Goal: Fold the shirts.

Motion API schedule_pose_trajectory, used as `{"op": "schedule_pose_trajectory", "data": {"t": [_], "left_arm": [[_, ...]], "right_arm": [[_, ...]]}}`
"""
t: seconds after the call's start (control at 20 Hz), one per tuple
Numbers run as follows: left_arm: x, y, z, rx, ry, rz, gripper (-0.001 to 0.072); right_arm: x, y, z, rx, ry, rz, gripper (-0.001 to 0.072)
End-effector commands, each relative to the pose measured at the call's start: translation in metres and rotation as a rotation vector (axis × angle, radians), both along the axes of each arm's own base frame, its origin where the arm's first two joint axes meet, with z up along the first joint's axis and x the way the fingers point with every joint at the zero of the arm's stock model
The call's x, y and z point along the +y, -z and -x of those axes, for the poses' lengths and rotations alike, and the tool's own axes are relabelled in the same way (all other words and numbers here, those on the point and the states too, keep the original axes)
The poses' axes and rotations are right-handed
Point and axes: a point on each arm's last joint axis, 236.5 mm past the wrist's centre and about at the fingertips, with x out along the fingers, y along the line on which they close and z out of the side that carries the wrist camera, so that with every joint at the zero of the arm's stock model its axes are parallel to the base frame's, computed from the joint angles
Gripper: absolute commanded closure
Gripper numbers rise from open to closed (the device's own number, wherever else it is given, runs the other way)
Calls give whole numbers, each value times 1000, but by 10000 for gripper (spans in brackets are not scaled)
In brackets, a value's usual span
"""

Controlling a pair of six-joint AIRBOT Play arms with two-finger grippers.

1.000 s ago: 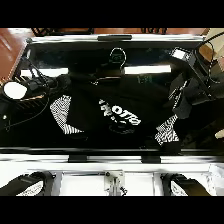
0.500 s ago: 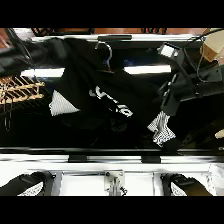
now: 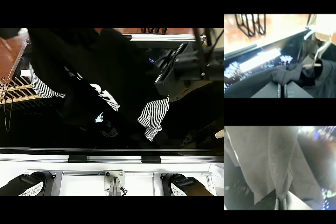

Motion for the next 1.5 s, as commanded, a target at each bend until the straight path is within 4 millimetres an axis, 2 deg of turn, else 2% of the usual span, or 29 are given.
{"op": "schedule_pose_trajectory", "data": {"t": [0.0,0.05,0.1,0.15,0.2,0.25,0.35,0.5,0.6,0.7,0.8,0.85,0.95,1.05,1.15,1.25,1.35,1.45], "left_arm": [[-8,-27,31,7,67,88,650],[-16,-30,39,9,106,109,650],[-20,-31,42,-8,121,96,609],[-21,-33,42,-28,126,82,380],[-20,-37,41,-41,121,96,58],[-19,-44,40,-64,113,114,3],[-14,-66,38,-134,88,169,3],[-4,-97,34,-248,48,236,2],[2,-112,33,-330,27,237,3],[0,-117,33,-337,36,270,3],[-16,-101,28,-212,91,342,4],[-29,-85,24,-126,121,354,5],[-54,-60,22,-71,179,286,4],[-64,-58,21,-109,200,252,4],[-60,-60,16,-138,180,237,5],[-50,-53,3,-166,113,164,5],[-35,-39,-21,-164,14,96,5],[-25,-24,-50,-93,-86,144,5]], "right_arm": [[0,-48,-1,-89,60,-100,643],[-1,-61,0,-124,75,-130,643],[-3,-70,0,-149,89,-151,643],[-4,-77,3,-163,102,-173,643],[-5,-82,5,-166,112,-188,643],[-6,-85,8,-166,120,-198,643],[-11,-90,8,-167,157,-221,643],[-29,-95,-4,-191,257,-227,643],[-40,-102,-14,-229,316,-231,643],[-43,-115,-20,-281,333,-259,643],[-40,-129,-22,-318,329,-308,644],[-40,-135,-23,-339,333,-324,644],[-45,-144,-27,-385,351,-333,644],[-56,-154,-34,-452,388,-318,644],[-59,-168,-36,-514,395,-327,644],[-54,-180,-33,-565,365,-347,644],[-42,-188,-26,-587,306,-378,644],[-29,-193,-16,-581,243,-411,644]]}}
